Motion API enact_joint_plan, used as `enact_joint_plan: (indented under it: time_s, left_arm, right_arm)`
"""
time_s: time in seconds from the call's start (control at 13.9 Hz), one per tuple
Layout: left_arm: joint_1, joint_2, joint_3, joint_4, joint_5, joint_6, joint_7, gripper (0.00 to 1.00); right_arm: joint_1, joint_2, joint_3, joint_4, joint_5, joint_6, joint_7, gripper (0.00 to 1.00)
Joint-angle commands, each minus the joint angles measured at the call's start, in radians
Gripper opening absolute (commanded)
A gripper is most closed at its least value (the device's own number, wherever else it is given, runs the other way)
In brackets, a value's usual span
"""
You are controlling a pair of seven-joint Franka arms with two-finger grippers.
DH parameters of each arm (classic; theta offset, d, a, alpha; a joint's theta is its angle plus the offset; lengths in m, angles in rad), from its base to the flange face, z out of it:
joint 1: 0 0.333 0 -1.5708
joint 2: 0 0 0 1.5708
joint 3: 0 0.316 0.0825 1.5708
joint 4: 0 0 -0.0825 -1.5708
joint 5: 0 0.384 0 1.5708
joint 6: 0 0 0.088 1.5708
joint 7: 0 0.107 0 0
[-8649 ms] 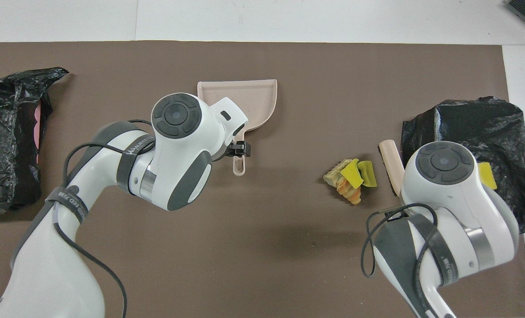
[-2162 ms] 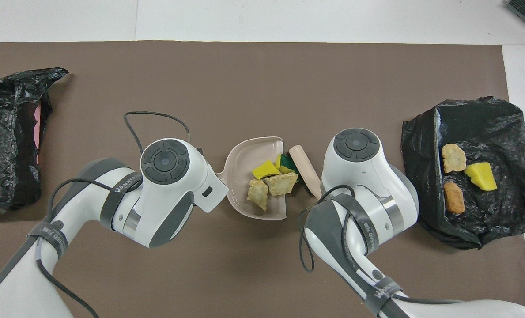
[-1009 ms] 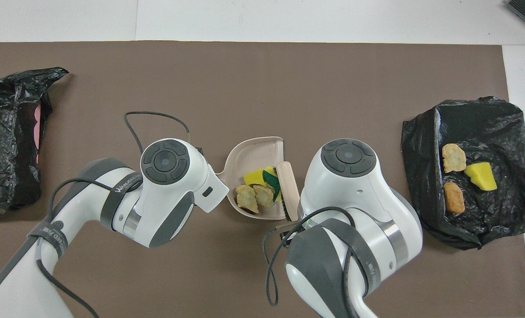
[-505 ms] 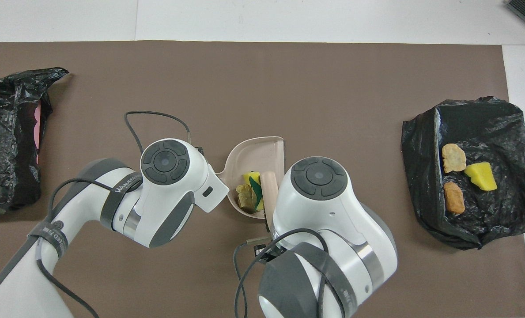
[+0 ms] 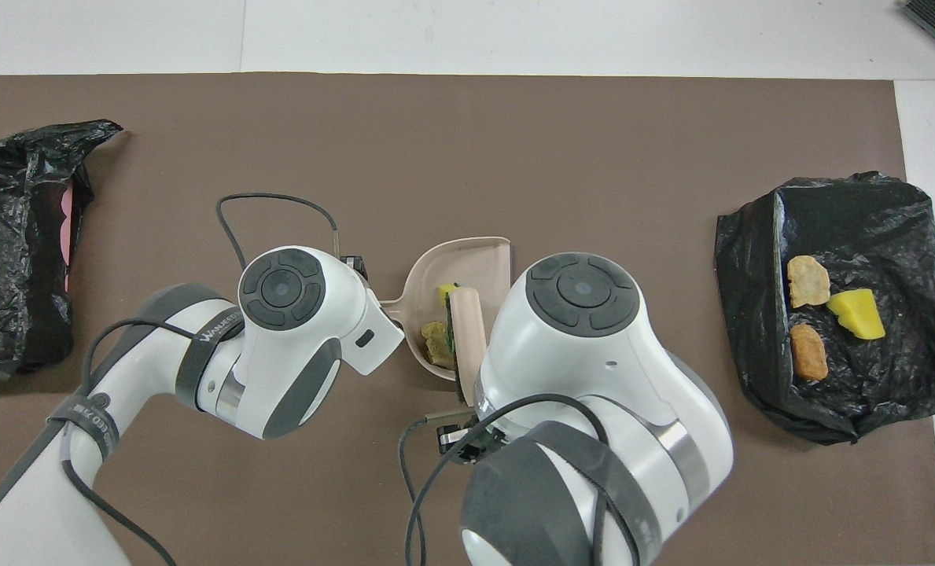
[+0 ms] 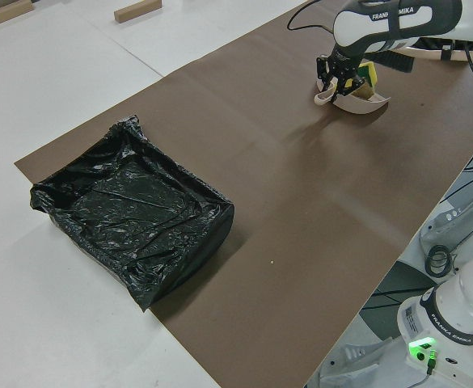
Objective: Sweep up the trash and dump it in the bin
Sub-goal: 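Push the remaining trash into the dustpan with the brush in the right gripper, then carry the loaded dustpan with the left gripper to the nearby black bag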
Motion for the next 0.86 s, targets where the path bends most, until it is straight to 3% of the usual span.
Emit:
enact_joint_plan:
  time_s: [0.0, 0.29, 0.65, 0.79]
  left_arm:
    - [0.040, -0.015, 0.000, -0.032, -0.118, 0.037, 0.112, 0.00]
    - [0.096, -0.010, 0.000, -0.032, -0.286, 0.025, 0.264, 0.00]
    - [0.176, 0.010, 0.001, 0.020, -0.361, -0.067, 0.379, 0.00]
    - [0.219, 0.021, 0.003, 0.069, -0.359, -0.124, 0.437, 0.00]
  right_arm:
    - [-0.016, 0.047, 0.009, 0.104, 0.034, -0.067, 0.047, 0.00]
    - [-0.018, 0.074, 0.008, 0.154, 0.024, -0.106, 0.079, 0.00]
    - [-0.093, -0.082, -0.006, 0.135, 0.013, -0.207, 0.059, 0.00]
    - [-0.128, -0.183, -0.006, 0.064, 0.013, -0.244, 0.044, 0.00]
